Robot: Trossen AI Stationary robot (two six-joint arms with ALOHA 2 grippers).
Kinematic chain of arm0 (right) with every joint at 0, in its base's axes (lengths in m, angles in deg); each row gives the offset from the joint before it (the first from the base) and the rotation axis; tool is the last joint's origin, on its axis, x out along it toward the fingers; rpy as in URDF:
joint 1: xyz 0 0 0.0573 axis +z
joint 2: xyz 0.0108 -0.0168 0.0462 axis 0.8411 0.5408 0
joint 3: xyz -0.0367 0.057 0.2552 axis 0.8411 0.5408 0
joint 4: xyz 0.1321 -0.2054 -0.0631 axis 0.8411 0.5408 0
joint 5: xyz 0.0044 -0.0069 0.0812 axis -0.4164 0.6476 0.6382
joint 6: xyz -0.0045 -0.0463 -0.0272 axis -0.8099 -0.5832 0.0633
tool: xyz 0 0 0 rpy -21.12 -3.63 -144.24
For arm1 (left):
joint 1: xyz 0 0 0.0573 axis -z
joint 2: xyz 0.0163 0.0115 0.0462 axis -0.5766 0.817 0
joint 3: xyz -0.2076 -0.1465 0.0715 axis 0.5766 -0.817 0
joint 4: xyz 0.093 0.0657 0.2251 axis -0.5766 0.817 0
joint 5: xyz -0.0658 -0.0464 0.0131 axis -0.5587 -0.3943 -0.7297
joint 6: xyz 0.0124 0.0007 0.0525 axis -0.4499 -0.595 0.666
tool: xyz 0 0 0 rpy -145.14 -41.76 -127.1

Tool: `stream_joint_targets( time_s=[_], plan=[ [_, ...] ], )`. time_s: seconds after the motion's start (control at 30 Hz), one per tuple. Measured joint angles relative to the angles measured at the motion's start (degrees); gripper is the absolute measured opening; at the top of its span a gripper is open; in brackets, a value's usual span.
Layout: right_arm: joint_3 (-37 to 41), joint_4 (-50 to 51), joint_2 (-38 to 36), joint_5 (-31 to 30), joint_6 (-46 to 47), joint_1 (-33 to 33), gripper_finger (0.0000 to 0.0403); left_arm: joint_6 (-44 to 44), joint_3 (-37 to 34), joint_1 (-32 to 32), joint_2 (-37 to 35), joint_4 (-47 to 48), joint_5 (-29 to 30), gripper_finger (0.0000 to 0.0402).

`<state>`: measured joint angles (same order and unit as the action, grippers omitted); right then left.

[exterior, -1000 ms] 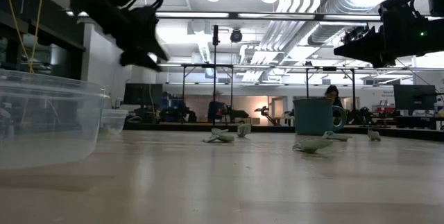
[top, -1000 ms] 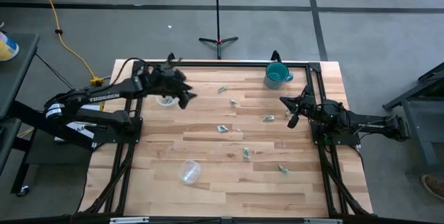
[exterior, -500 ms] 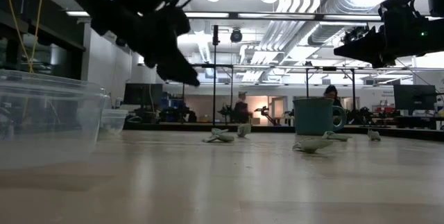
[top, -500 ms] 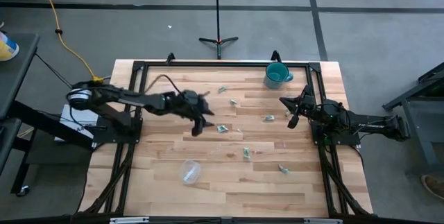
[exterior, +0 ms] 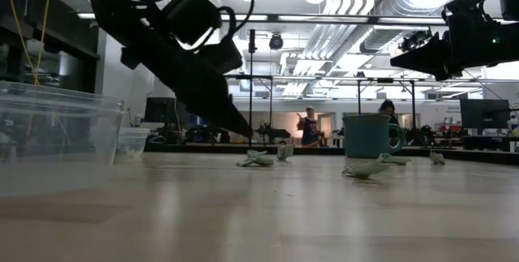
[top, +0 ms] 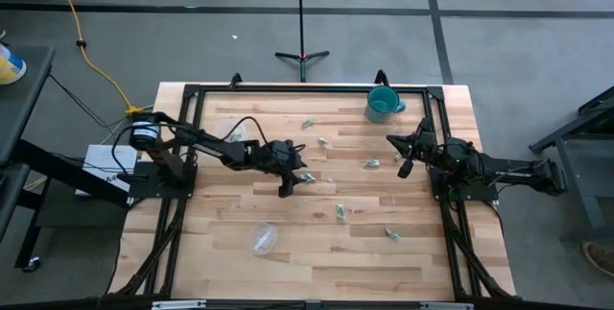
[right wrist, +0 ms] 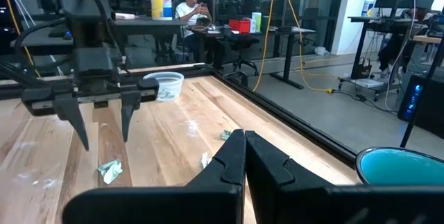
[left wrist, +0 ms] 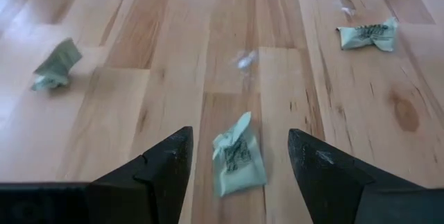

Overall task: Pick and place Stevia / Truvia into bins
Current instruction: Put the stevia packet into the top transparent container

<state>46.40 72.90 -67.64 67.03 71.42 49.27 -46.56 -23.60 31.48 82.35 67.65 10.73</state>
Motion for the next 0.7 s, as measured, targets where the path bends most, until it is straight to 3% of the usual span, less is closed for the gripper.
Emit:
stream_joint_targets(
  time_s=[0.33,0.7],
  plan=[
    [0.0,0.8,0.0,0.0,0.0,0.0,0.0000,1.0,6.8,0.0,7.0,5.5,-0.1,0.0269],
    [0.0,1.5,0.0,-0.2,0.0,0.0,0.0000,1.0,7.7,0.0,7.2,10.3,-0.1,0.0269]
  ],
)
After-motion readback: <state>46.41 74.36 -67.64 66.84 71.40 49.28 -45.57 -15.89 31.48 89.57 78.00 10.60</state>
